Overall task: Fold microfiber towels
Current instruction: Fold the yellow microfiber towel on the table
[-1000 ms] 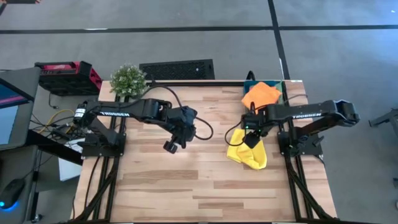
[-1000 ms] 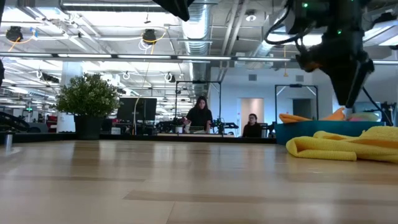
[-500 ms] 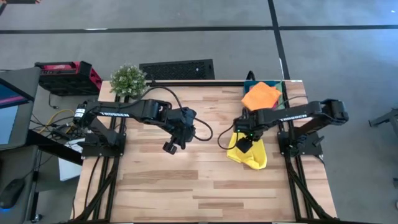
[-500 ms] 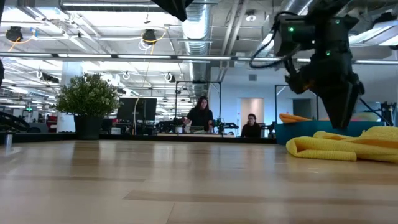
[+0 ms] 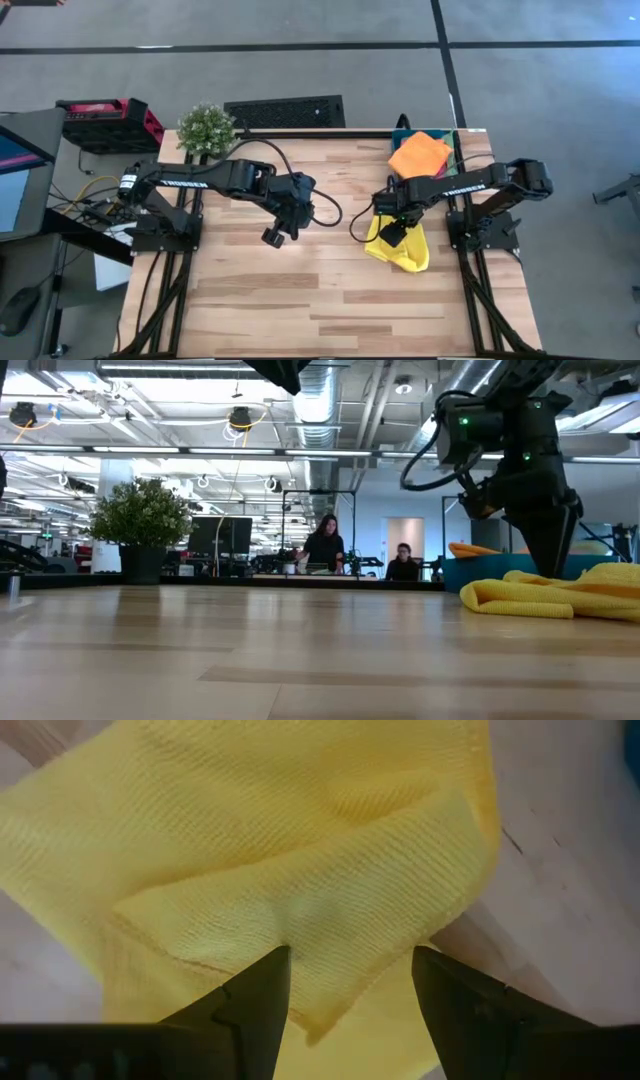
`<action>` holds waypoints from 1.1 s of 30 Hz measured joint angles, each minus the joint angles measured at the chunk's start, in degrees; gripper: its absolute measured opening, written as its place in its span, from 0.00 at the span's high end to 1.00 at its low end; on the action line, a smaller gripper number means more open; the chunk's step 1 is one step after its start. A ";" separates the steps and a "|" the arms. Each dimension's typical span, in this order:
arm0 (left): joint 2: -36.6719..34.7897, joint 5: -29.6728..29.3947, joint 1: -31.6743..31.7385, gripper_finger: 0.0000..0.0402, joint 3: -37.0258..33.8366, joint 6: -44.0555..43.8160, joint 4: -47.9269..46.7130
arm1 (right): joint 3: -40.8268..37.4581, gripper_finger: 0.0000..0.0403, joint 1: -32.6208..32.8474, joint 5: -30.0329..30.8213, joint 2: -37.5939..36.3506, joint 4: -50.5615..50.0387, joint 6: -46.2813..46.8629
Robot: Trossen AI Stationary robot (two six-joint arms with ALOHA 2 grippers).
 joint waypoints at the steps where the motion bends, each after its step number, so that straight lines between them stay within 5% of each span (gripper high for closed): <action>1: 0.00 0.00 0.00 0.68 0.00 0.00 -0.03 | 0.00 0.42 0.00 0.03 0.01 -0.06 -0.45; 14: 0.00 -0.02 0.00 0.68 0.00 -0.05 -0.06 | 0.07 0.42 0.00 -0.52 4.21 1.01 -2.26; 20: 0.00 -0.04 0.00 0.68 0.00 -0.04 -0.34 | 0.07 0.42 0.13 -6.09 3.33 4.55 -6.68; 33: 0.00 -0.13 0.00 0.68 0.00 -0.66 -0.99 | 0.07 0.42 0.11 -6.86 0.55 3.24 -6.83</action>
